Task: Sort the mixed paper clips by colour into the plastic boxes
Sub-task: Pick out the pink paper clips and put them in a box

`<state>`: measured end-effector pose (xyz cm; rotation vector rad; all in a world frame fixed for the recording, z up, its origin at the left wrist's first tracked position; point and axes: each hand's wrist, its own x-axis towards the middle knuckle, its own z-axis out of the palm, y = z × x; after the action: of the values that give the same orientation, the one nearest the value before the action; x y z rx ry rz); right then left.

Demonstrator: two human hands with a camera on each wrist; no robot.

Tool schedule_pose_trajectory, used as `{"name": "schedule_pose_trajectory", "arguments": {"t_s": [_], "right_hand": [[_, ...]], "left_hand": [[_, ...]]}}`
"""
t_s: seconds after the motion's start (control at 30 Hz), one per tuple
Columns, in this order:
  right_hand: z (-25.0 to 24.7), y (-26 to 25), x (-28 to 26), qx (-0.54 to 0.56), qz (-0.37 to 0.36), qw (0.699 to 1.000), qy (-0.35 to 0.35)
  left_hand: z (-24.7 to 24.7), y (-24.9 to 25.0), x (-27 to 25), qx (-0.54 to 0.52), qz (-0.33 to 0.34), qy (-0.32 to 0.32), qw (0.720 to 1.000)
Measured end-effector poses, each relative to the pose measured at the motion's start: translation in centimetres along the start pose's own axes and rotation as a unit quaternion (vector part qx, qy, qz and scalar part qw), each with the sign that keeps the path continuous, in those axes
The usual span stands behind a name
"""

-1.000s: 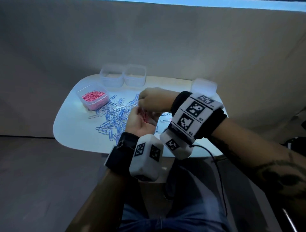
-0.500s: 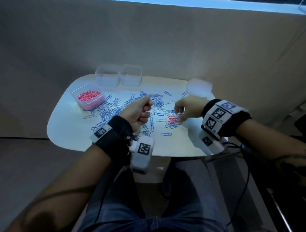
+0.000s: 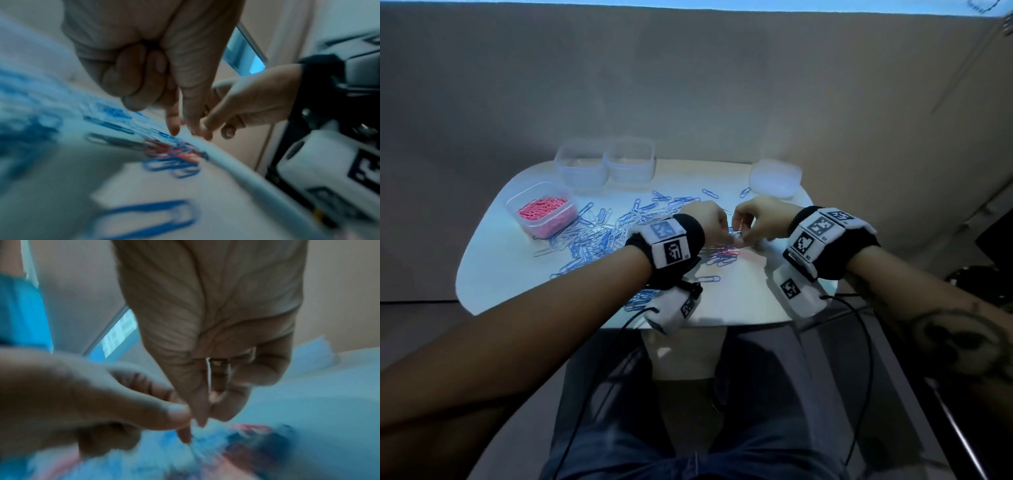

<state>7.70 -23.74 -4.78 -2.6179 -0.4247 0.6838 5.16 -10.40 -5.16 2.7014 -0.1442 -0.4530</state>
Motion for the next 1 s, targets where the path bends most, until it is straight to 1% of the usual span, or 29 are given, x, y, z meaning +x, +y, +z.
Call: {"name": "schedule_pose_trajectory", "arguments": {"t_s": [0.03,0.07,0.1,0.17,0.2,0.23,0.3,0.37,0.4,0.43,0.5,0.53,0.57,0.63,0.8,0.93,1.0], "right_hand": [[-0.3,-0.3,0.2,0.032,0.009,0.999,0.032],[-0.7,-0.6,0.5,0.085,0.019,0.993,0.075],[-0.9,-1.0,0.6,0.150,0.030,0.981,0.120],[-0.9,-1.9,0.8,0.246,0.039,0.951,0.181],[-0.8,-2.2,0.8,0.265,0.040,0.944,0.194],[-0.6,-2.4,0.7,0.274,0.038,0.940,0.200],[-0.4,-2.5,0.5,0.287,0.033,0.934,0.209],[-0.2,-2.1,0.4,0.298,0.047,0.931,0.205],[0.0,-1.8,0.4,0.285,0.061,0.937,0.192],[0.3,-1.7,0.3,0.257,0.073,0.948,0.172],[1.0,-1.3,0.5,0.158,0.094,0.974,0.135],[1.2,-1.0,0.6,0.098,0.104,0.980,0.139],[1.3,-0.7,0.6,0.045,0.115,0.982,0.146],[1.3,0.0,0.8,-0.014,0.122,0.982,0.144],[1.2,0.3,2.0,-0.051,0.115,0.986,0.108],[1.0,0.3,2.6,-0.053,0.123,0.989,0.058],[0.9,0.7,2.6,-0.055,0.123,0.989,0.053]], "left_hand": [[0.1,0.1,0.1,-0.051,-0.014,0.007,0.999],[0.3,0.0,0.3,-0.131,-0.034,0.013,0.991],[0.4,0.0,0.4,-0.223,-0.060,0.012,0.973],[0.5,-0.1,0.2,-0.368,-0.122,-0.013,0.922],[0.6,-0.2,0.1,-0.410,-0.141,-0.029,0.901],[0.7,-0.3,0.0,-0.438,-0.153,-0.038,0.885],[1.0,-0.6,-0.1,-0.465,-0.163,-0.033,0.869],[1.4,-1.0,-0.1,-0.484,-0.166,-0.036,0.859],[1.6,-1.1,-0.2,-0.476,-0.159,-0.041,0.864],[1.7,-0.9,-0.4,-0.446,-0.144,-0.039,0.882],[2.1,-0.5,-0.6,-0.322,-0.106,-0.010,0.941],[2.1,-0.4,-0.8,-0.246,-0.089,0.009,0.965],[2.0,-0.3,-0.9,-0.186,-0.082,0.022,0.979],[1.8,-0.3,-0.7,-0.136,-0.076,0.019,0.988],[0.8,-0.1,-0.4,-0.046,-0.052,0.021,0.997],[0.3,0.1,0.1,-0.026,-0.048,-0.008,0.998],[0.0,-0.2,0.2,-0.035,-0.046,-0.016,0.998]]}}
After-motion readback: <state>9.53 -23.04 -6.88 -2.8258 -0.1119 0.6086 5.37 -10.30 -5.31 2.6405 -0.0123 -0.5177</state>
